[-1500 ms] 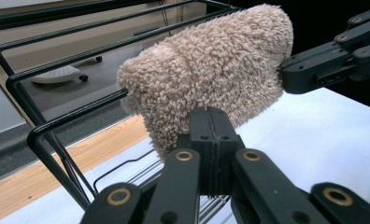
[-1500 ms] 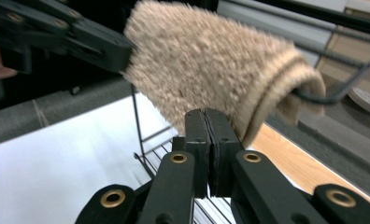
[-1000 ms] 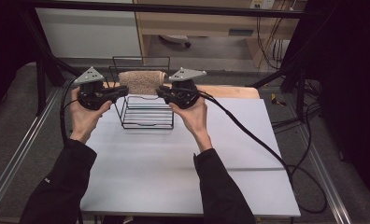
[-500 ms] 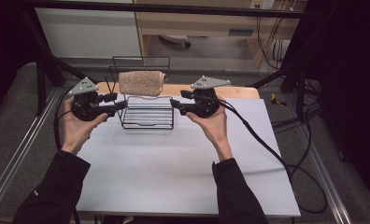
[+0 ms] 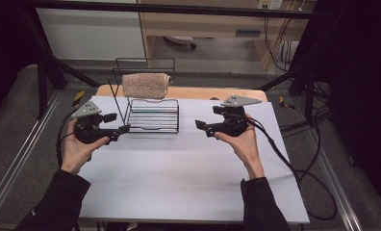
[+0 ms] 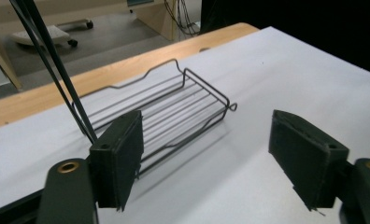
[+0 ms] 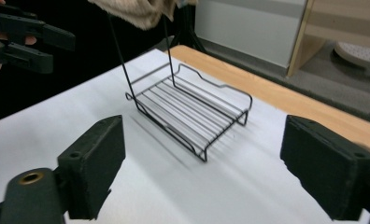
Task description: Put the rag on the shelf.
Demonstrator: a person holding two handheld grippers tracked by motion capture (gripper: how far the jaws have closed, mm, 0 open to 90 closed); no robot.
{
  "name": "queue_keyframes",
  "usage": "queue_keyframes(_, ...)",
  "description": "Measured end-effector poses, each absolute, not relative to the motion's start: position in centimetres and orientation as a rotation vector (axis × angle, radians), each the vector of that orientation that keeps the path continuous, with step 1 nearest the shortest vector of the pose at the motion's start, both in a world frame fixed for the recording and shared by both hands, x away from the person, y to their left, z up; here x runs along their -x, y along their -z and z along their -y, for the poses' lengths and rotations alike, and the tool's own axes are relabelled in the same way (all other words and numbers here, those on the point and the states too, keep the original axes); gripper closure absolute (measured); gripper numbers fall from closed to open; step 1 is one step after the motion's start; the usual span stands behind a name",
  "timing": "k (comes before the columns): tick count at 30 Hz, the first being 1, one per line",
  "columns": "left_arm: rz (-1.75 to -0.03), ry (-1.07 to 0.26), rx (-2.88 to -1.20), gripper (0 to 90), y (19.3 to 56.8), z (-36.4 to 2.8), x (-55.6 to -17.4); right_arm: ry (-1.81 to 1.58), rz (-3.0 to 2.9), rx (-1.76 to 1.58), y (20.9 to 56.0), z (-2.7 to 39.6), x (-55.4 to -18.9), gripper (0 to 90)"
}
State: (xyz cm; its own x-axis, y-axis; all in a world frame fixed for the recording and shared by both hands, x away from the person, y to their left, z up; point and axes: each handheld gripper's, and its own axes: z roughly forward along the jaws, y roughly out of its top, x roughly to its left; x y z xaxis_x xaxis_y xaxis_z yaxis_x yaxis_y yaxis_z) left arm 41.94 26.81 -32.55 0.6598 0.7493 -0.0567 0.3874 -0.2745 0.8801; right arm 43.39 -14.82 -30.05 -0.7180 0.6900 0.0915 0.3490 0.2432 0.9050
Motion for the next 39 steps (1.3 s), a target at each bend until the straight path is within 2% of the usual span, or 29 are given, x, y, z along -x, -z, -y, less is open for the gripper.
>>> queue_keyframes(5, -0.914, -0.440, -1.909, 21.8, 34.1, -26.8, -41.5, -1.465, -2.197, -1.001, 31.7, 16.8, -42.8, 7.8)
queue_keyframes(19, -0.939, -0.403, -1.961, 11.4, 38.6, -26.3, -39.8, -1.408, -2.212, -1.113, 36.6, 20.9, -40.7, 2.1)
queue_keyframes(39, -0.926, -0.367, -2.014, 7.5, 42.9, -27.5, -37.3, -1.376, -2.240, -1.242, 42.6, 25.5, -37.2, 0.7)
